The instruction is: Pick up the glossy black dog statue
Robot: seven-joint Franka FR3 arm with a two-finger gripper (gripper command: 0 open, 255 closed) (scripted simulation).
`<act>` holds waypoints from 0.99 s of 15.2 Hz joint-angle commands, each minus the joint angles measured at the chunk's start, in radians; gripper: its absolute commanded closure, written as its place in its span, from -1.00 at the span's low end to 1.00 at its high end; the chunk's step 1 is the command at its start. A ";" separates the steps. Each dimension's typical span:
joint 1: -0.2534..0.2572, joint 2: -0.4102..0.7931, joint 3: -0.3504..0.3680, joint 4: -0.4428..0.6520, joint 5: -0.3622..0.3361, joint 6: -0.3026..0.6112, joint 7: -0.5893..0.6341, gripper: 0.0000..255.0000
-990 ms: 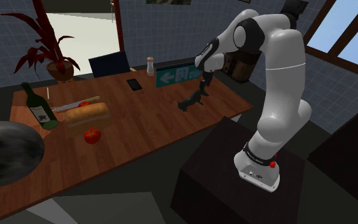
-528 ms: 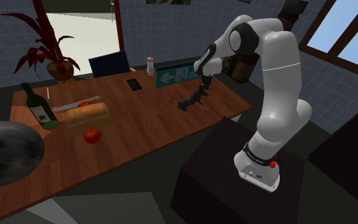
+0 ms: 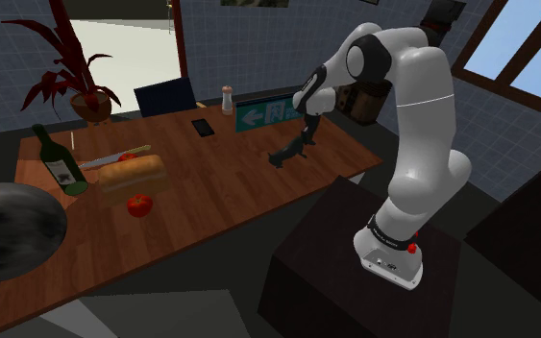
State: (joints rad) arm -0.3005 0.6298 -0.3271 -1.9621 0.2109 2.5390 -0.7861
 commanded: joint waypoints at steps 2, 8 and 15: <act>-0.001 0.003 0.000 0.004 0.000 -0.002 0.000 1.00; 0.017 -0.063 -0.024 -0.009 -0.025 -0.055 0.013 1.00; 0.037 -0.136 -0.049 -0.013 -0.056 -0.121 0.029 1.00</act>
State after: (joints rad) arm -0.2668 0.5067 -0.3716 -1.9761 0.1607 2.4302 -0.7597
